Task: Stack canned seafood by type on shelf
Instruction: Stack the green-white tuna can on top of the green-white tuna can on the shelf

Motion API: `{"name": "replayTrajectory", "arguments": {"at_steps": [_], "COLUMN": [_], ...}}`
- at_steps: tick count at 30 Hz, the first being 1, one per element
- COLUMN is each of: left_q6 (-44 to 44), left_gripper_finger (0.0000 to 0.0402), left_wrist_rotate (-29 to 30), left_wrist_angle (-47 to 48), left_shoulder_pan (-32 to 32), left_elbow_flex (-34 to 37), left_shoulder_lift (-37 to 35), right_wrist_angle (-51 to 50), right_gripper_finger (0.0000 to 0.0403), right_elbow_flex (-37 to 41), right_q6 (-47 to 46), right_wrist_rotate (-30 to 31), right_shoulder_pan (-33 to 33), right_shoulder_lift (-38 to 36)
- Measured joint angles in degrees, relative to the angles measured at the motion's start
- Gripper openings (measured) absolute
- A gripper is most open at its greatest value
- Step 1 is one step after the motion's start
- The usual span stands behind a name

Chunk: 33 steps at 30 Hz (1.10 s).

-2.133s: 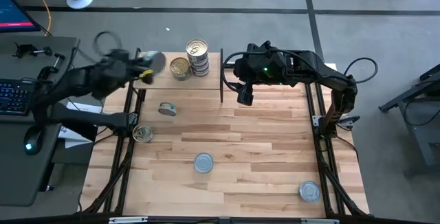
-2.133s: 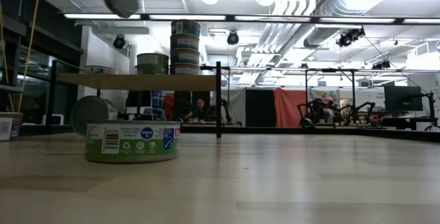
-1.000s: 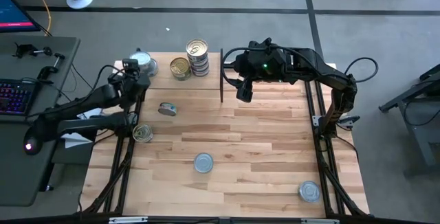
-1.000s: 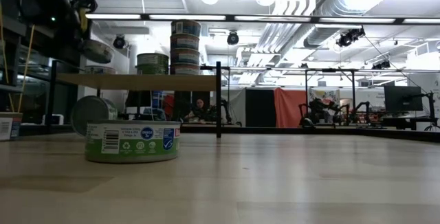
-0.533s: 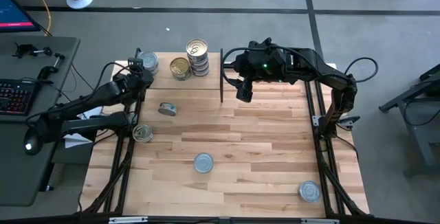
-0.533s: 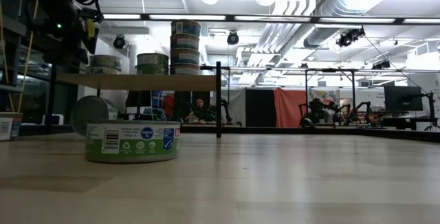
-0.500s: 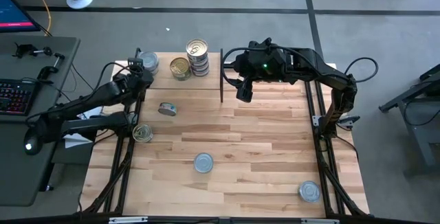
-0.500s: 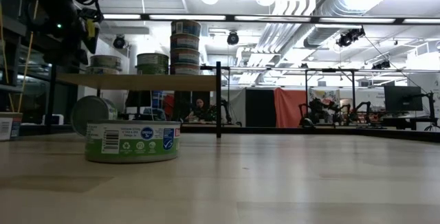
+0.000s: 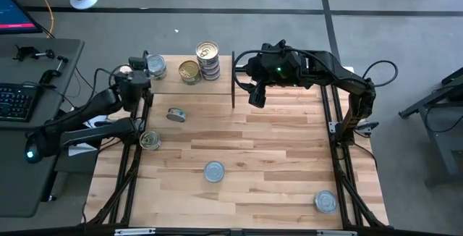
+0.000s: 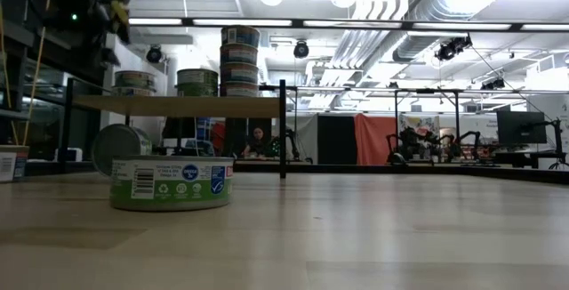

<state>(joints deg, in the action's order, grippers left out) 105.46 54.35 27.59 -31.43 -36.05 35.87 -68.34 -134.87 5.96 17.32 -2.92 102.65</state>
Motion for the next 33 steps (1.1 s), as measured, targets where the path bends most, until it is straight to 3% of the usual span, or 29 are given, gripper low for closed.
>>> {"name": "replayTrajectory", "arguments": {"at_steps": [8,11,15,20,26,33], "left_q6": [-30.5,-41.6,-52.1,-73.4,-92.1,-102.7], "left_gripper_finger": [0.0253,0.0241,0.0174,0.0024,0.0003,0.0000], "left_wrist_rotate": [-5.0,-7.3,-15.5,-21.3,-25.7,-25.6], "left_wrist_angle": [-21.3,-23.3,-12.9,3.3,25.2,36.2], "left_shoulder_pan": [3.9,2.9,-1.4,-8.6,-15.7,-17.6], "left_elbow_flex": [0.0,-2.1,-12.0,-31.2,-50.4,-58.7], "left_shoulder_lift": [-1.9,0.0,7.2,21.7,40.8,53.3], "right_wrist_angle": [0.0,0.0,0.7,1.9,1.9,1.8], "right_gripper_finger": [0.0248,0.0248,0.0248,0.0248,0.0248,0.0248], "right_elbow_flex": [0.0,0.0,0.0,0.0,0.0,0.0], "right_q6": [0.2,0.0,-0.6,-4.1,-7.1,-9.1], "right_wrist_rotate": [0.0,0.0,0.0,0.0,0.0,0.0], "right_shoulder_pan": [-0.2,-0.5,-1.1,-1.8,-2.0,-1.9], "right_shoulder_lift": [0.0,0.0,0.0,0.0,0.0,0.0]}}
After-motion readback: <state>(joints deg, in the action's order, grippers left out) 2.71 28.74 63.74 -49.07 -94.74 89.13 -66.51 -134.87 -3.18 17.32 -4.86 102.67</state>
